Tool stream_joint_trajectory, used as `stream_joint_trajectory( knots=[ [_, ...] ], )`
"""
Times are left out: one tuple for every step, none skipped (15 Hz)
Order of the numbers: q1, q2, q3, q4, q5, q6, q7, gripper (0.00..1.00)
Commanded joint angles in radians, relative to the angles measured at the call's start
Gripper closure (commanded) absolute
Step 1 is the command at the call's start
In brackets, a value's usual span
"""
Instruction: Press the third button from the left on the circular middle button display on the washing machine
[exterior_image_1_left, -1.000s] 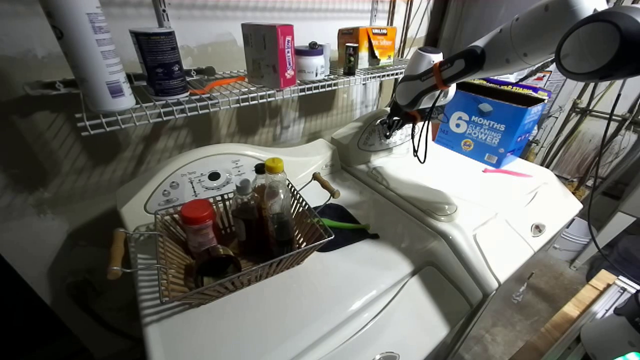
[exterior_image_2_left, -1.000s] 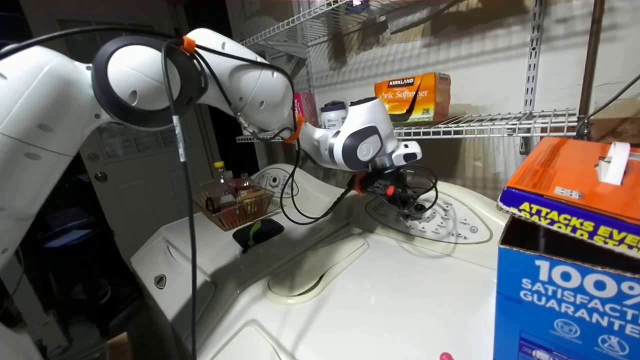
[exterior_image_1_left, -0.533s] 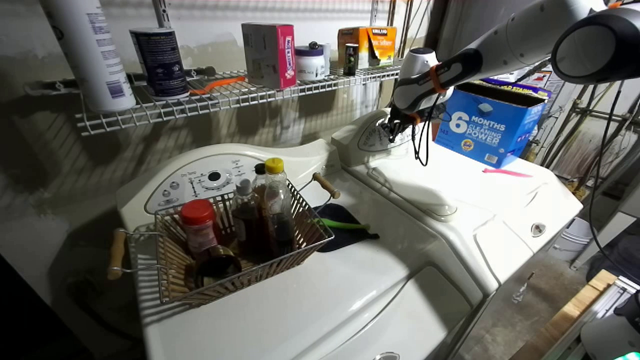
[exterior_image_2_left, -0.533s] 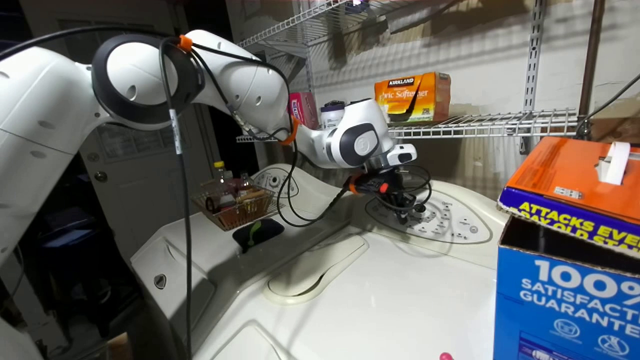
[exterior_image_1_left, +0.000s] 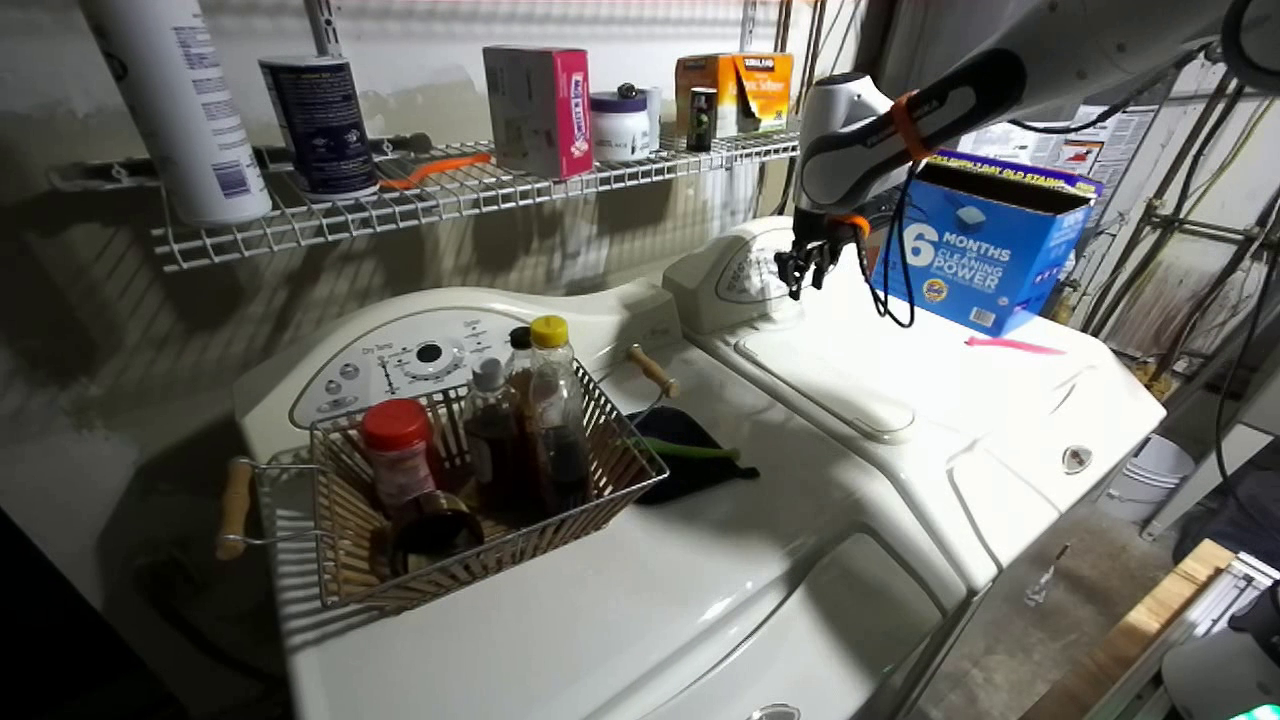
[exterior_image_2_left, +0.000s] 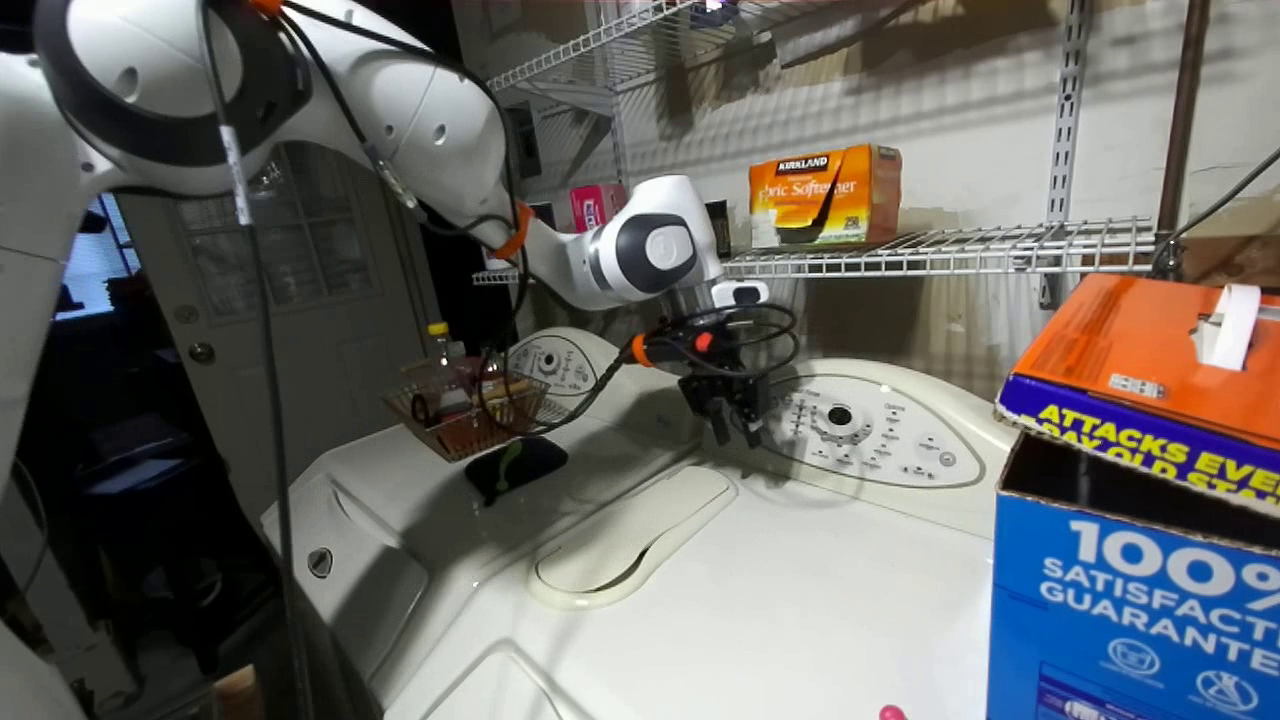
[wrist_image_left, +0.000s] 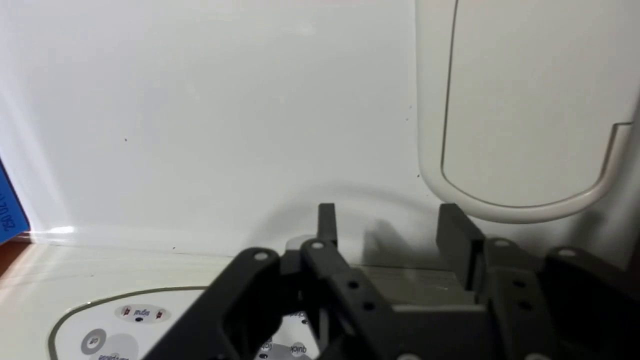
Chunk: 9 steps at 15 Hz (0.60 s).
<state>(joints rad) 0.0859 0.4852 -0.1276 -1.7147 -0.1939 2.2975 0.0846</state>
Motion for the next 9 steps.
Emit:
stream_joint_trajectory(
  knots=[
    [-0.030,-0.195,0.037,-0.209,0.008,0.041,-0.022,0.12],
    [-0.037,-0.231,0.041,-0.242,0.012,0.049,-0.023,0.06],
    [-0.047,-0.271,0.046,-0.279,0.025,0.058,-0.030,0.01],
    [-0.055,-0.309,0.048,-0.312,0.040,0.064,-0.025,0.00],
    [-0.059,-0.345,0.047,-0.347,0.032,0.087,-0.028,0.00],
    [-0.064,-0.381,0.046,-0.381,0.032,0.114,-0.018,0.00],
    [-0.067,-0.414,0.041,-0.412,0.014,0.151,-0.012,0.00],
    [-0.075,-0.445,0.045,-0.441,0.023,0.175,-0.031,0.00],
    [-0.079,-0.472,0.045,-0.468,0.020,0.202,-0.032,0.00]
  ],
)
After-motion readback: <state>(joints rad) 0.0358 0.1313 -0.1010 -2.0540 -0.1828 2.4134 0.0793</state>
